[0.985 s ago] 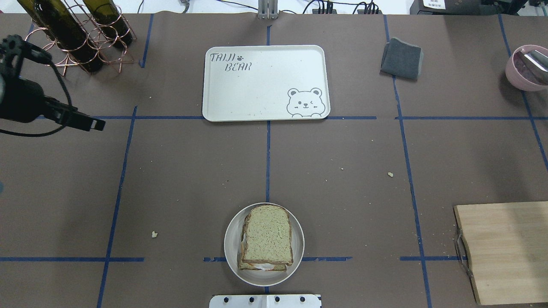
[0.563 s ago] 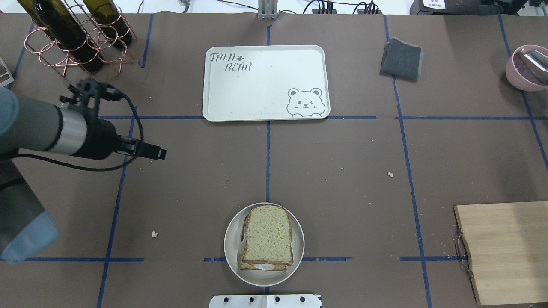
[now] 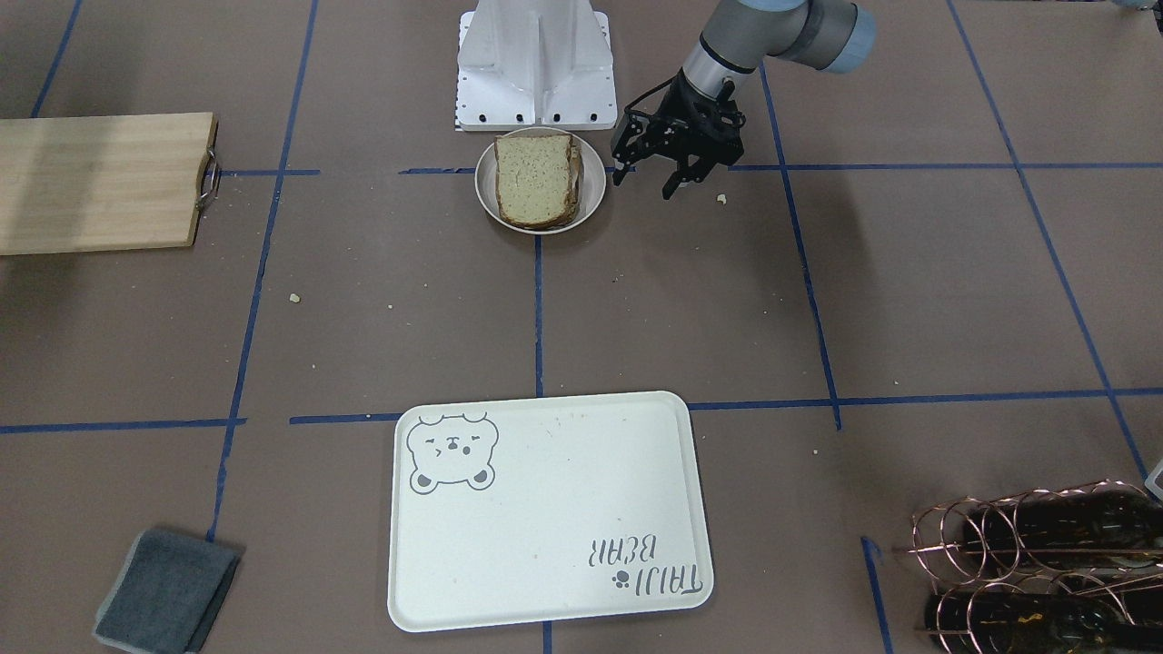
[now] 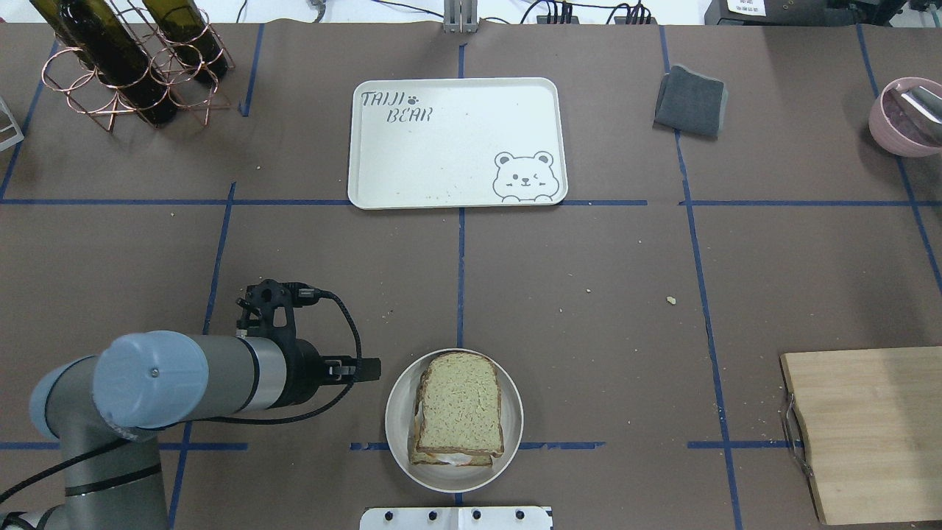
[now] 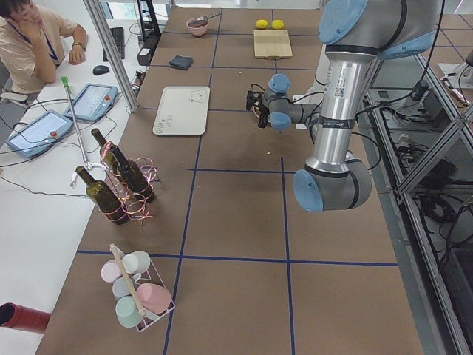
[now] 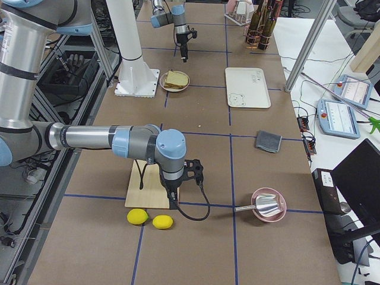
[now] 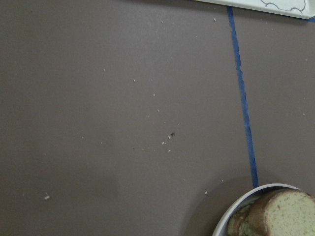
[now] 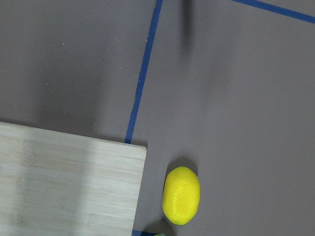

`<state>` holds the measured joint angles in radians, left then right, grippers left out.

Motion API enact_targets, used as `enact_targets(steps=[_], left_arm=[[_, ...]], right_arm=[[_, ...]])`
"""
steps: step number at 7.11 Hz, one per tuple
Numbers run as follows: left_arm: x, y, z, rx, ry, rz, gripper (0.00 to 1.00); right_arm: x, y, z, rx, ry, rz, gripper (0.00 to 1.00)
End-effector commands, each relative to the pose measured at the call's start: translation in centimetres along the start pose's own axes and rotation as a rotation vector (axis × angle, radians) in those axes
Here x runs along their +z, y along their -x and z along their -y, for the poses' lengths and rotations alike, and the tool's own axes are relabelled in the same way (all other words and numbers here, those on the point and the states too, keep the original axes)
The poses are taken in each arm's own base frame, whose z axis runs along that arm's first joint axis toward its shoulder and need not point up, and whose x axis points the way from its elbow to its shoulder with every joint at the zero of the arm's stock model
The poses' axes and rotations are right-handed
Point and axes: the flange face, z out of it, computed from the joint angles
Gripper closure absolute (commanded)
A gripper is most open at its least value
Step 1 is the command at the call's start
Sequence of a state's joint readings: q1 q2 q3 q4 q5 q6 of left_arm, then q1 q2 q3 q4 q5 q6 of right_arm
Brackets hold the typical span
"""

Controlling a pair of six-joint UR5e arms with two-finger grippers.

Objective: Make sandwich and place on tray
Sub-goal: 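Move the left gripper toward the plate edge nearest it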

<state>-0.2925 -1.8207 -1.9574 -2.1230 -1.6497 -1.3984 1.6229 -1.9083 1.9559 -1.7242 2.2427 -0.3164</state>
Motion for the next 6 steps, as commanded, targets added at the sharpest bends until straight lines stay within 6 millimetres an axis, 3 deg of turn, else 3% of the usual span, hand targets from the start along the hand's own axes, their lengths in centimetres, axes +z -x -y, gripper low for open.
enact_targets(steps=[1, 4, 6], left_arm=[[2.8, -1.3, -2.3, 0.0, 0.015, 0.012, 0.3], [4.9, -1.2, -3.4, 0.008, 0.032, 0.038, 0.39], [5.1, -1.4, -4.0, 0.012, 0.041, 0.037, 0.51]], right_arm=[[0.0, 0.0, -0.1, 0.0, 0.001, 0.0, 0.0], [0.2, -0.2, -0.1, 0.001, 0.005, 0.0, 0.0], [0.3, -0.2, -0.1, 0.002, 0.006, 0.0, 0.0]])
